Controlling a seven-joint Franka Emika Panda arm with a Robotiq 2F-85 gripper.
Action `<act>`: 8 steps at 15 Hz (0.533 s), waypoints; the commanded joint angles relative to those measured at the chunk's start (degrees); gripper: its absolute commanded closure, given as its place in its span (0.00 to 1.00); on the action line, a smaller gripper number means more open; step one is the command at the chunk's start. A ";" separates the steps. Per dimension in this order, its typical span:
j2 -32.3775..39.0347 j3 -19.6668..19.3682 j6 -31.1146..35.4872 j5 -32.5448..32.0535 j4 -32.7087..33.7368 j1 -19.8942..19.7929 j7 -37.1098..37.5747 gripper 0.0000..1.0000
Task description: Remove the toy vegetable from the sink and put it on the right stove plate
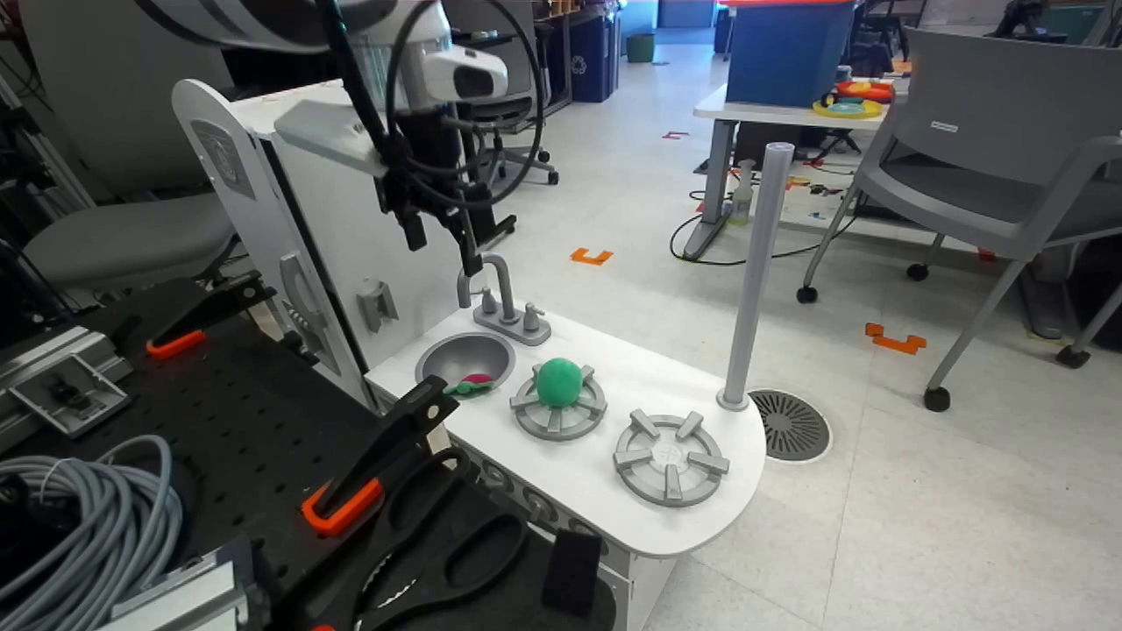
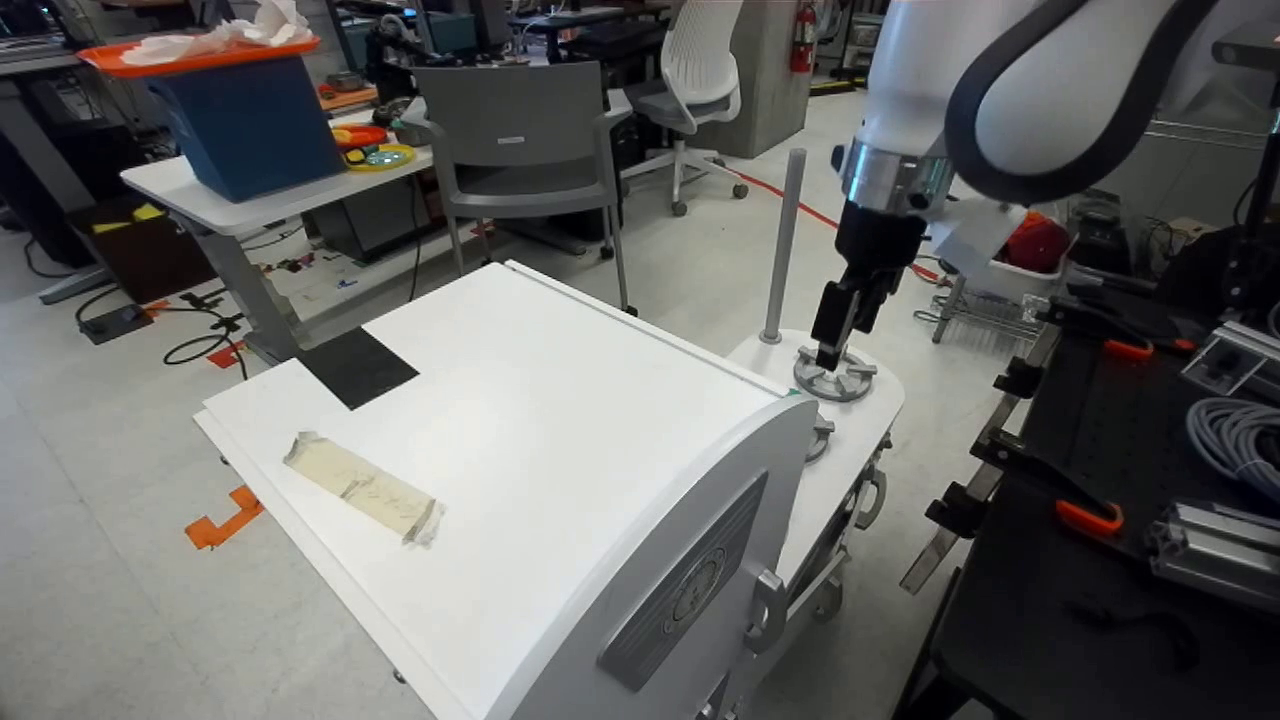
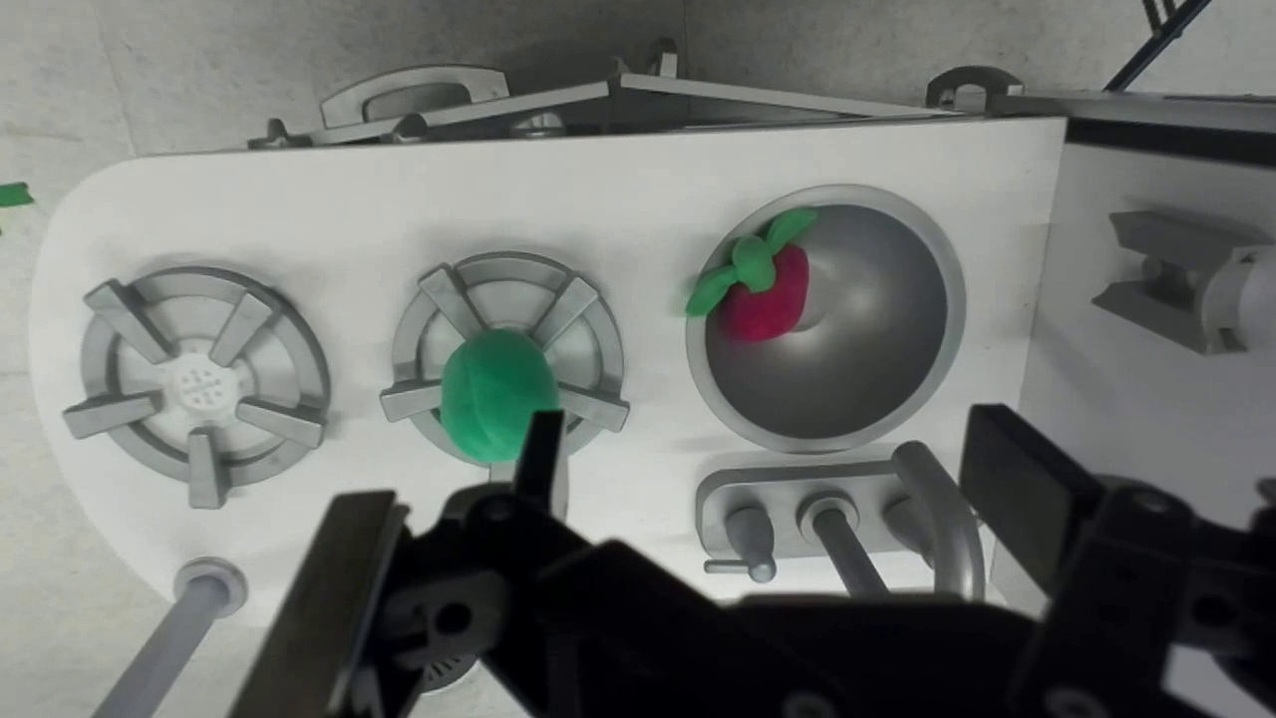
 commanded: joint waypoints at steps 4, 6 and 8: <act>17.44 4.01 5.42 0.51 12.40 -3.35 -9.41 0.00; 21.63 4.39 5.35 -0.06 16.06 -3.24 -10.96 0.00; 25.58 4.30 4.70 -0.62 19.97 -2.64 -12.11 0.00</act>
